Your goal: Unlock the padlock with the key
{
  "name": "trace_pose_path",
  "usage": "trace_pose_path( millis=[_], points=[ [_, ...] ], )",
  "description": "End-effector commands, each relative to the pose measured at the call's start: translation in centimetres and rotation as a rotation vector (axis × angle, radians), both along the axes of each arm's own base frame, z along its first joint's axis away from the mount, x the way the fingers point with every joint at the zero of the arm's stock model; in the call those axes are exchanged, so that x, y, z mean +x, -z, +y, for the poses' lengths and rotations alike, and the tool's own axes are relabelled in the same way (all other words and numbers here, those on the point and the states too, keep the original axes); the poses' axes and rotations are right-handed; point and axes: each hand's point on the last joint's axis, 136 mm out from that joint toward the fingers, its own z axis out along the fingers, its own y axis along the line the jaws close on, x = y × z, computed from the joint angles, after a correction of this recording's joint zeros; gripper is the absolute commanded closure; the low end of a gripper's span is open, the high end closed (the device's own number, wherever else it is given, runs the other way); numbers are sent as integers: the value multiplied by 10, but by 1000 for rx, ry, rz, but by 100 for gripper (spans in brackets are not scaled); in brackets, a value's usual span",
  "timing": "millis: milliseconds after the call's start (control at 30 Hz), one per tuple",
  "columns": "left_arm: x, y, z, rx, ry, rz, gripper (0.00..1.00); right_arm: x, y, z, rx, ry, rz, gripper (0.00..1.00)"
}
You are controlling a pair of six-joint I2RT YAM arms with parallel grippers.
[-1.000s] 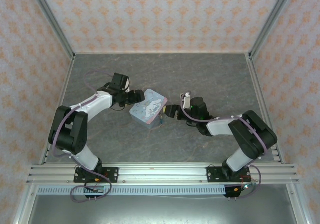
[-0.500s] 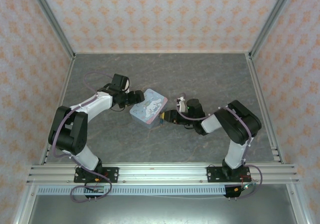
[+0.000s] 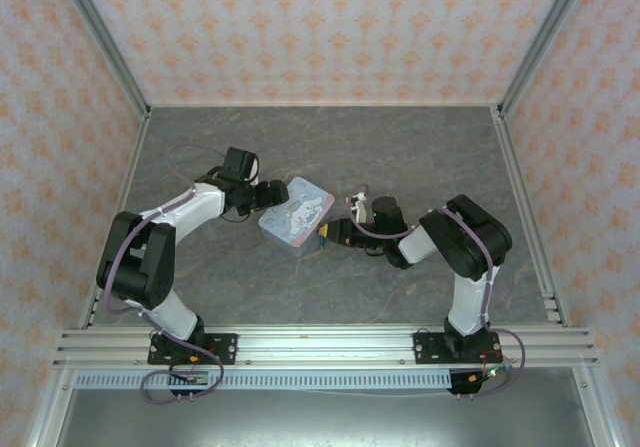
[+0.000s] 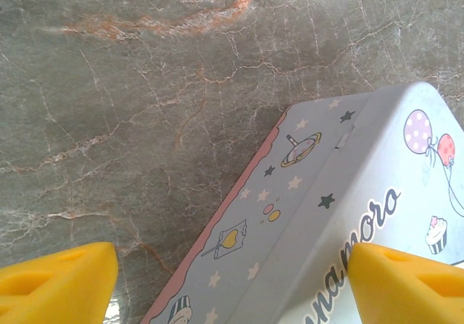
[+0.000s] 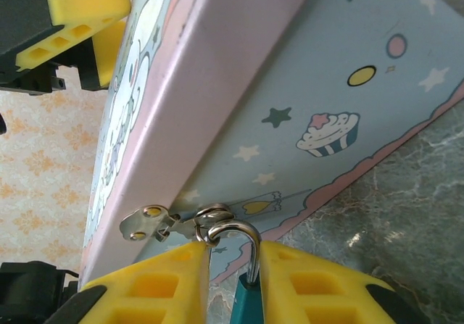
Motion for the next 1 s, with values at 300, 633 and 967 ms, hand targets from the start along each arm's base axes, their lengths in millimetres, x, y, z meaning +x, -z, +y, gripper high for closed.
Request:
trace_pose_path(
  millis=[300,633,967],
  points=[
    [-4,9,5,34,-22,21,17,-3,13,-7,-36,24,16,80],
    [-5,11,5,30,-24,24,17,-1,10,-3,-15,12,18,74],
    [-6,13,6,28,-27,28,17,5,9,3,26,14,36,73]
  ],
)
